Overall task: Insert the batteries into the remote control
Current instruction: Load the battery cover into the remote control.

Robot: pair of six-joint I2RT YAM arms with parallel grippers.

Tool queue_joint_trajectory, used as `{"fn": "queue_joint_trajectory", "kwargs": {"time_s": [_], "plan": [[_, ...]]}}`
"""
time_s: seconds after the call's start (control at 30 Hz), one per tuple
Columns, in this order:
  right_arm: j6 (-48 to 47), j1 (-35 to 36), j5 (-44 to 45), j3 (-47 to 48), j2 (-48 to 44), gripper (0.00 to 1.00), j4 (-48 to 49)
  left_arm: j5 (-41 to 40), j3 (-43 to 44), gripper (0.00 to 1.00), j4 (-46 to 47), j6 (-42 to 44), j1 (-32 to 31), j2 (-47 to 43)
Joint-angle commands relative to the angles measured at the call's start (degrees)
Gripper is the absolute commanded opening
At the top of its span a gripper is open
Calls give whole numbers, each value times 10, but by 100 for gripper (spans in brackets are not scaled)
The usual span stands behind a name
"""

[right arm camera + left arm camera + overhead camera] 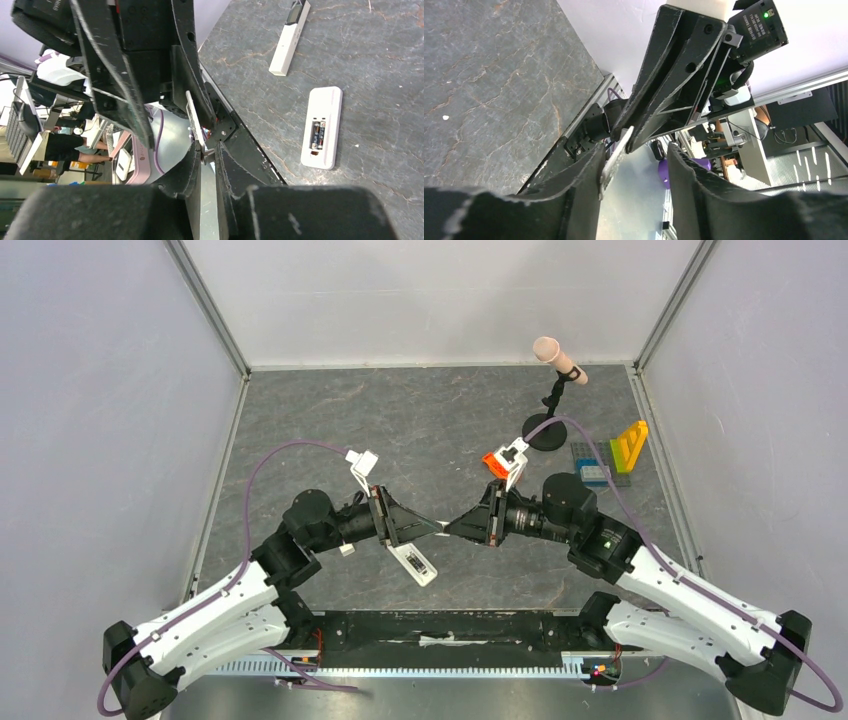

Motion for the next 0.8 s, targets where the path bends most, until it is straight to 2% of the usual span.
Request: {"fn": "queue_joint_trajectory", "kwargs": {"time_s": [0.0,0.03,0.1,0.17,0.27,0.33,0.37,0.53,0.77], "plan": [[26,2,16,-30,-13,0,26,-18,-5,61,17,12,2,-9],[32,1,21,-36,-16,0,29,-21,-6,66,14,13,2,-11],[41,1,28,-48,-20,0,35,-39,-8,69,-8,20,2,-18],[51,1,40,-61,-24,0,35,-79,-1,69,-81,50,2,-27],[55,1,49,-91,-25,0,34,-238,38,70,-278,90,3,-43],[42,3,47,-113,-14,0,36,-355,55,71,-388,69,2,-49],[35,6,42,-127,-9,0,45,-388,61,71,-414,61,2,-52],[-9,70,94,-159,55,0,62,-489,37,71,-442,25,2,-56],[-43,161,157,-151,176,0,96,-498,-8,71,-406,1,6,7]]}}
